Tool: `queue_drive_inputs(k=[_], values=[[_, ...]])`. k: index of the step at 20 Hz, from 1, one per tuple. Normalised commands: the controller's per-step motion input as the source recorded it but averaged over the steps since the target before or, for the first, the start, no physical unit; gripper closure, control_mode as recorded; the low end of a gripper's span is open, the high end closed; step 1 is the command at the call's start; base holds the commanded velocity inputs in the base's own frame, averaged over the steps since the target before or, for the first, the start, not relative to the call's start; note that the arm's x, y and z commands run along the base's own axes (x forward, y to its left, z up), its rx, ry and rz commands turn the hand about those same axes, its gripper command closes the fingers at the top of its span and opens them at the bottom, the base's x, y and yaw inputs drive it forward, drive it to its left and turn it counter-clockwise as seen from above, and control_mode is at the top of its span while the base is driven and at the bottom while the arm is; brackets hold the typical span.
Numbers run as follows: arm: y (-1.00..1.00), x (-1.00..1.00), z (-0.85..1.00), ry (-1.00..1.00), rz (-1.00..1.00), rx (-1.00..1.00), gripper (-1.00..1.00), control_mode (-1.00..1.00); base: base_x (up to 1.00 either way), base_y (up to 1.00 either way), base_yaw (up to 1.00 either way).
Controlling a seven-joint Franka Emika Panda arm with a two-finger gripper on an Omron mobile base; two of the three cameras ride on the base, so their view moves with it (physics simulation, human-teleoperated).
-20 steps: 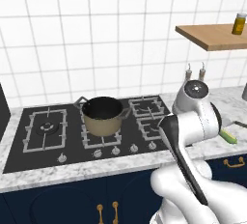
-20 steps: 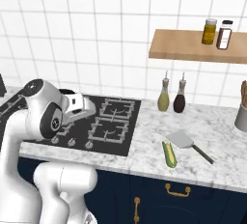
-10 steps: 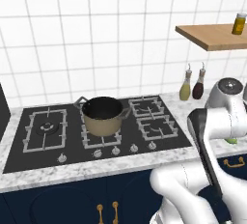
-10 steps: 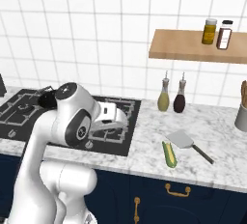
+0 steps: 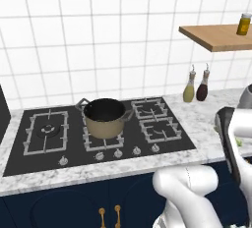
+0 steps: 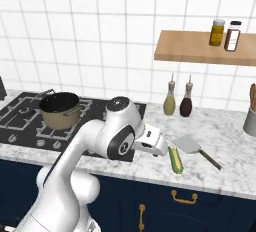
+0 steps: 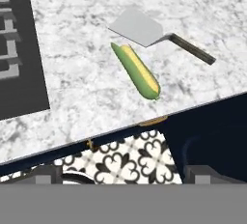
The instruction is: Put the corn and broccoli in the pot. Retrieve the spatula and lightly stir the vegetables in the pot.
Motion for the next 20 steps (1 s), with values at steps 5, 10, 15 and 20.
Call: queue_drive_inputs(k=[5,10,15,20], values=[[-0.68,0.62,-0.43,0.2,-0.02,0.11,-1.0,-1.0,0.0,0.0,0.0],[-0.53,0.66,-0.44,0.21,0.14,0.04,-1.0,-1.0,0.0,0.0,0.0],[-0.36,0.45,-0.61,0.16,0.16,0.0,-1.0,-1.0,0.0,0.0,0.0],[-0.23,0.23,-0.55,0.02,0.15,0.0,-1.0,-1.0,0.0,0.0,0.0]])
